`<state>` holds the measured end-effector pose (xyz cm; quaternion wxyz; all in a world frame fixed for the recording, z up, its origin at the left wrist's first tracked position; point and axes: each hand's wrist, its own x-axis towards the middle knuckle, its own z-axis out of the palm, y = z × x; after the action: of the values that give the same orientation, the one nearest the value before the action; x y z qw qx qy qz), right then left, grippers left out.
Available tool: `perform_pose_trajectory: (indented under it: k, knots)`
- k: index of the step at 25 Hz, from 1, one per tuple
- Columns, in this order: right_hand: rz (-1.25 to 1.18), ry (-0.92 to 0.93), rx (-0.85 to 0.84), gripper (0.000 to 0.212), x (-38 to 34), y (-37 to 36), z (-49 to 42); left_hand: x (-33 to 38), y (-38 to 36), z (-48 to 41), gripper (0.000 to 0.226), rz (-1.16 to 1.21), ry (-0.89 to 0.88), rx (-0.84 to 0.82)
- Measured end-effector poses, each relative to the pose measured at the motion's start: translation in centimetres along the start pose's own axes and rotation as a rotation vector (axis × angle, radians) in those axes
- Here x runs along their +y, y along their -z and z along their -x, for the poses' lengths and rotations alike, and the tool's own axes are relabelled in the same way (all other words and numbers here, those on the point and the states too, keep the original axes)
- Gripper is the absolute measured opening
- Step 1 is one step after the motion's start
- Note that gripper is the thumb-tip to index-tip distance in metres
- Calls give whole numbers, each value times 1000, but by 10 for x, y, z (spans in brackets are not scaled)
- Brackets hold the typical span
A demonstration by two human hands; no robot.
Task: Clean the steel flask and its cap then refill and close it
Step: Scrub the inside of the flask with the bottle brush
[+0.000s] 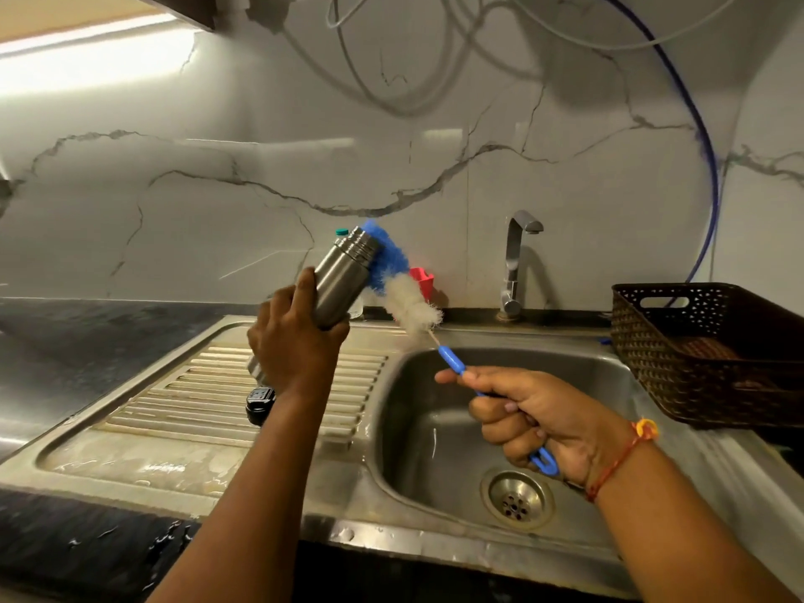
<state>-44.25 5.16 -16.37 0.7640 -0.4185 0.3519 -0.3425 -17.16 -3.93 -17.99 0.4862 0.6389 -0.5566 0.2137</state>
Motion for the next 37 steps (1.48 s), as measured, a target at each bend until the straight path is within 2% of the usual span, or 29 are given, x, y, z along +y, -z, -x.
perform_pose_trajectory:
  k: [3, 7, 10, 12, 15, 21, 24, 28, 33, 37]
  knots:
    - [-44, 16, 32, 34, 0, -1, -12, 8, -4, 7, 81, -12, -72, -28]
    - [-83, 111, 197, 32, 4, 8, -24, 16, -9, 9, 78, -79, -138, -21]
    - [130, 277, 421, 28, 9, 9, -32, 11, -11, 9, 78, -123, -140, 0]
    - [256, 382, 512, 19, 9, 5, -34, 8, -11, 8, 77, -148, -143, 13]
    - [423, 472, 553, 14, 10, 4, -35, 1, -10, 4, 78, -175, -142, 29]
    - [638, 643, 536, 20, 16, -2, -39, -6, -10, 2, 74, -210, -140, 59]
    - [837, 636, 541, 30, 20, -2, -37, -4, -11, 4, 73, -235, -166, 59]
    - [1138, 608, 674, 39, 18, 1, -38, 2, -12, 7, 68, -258, -217, 61]
    - [1192, 492, 609, 39, 19, 5, -25, -16, -4, -2, 66, -279, -88, 85]
    - [1209, 507, 682, 37, 12, -4, -37, 5, -5, 9, 63, -284, -182, 58]
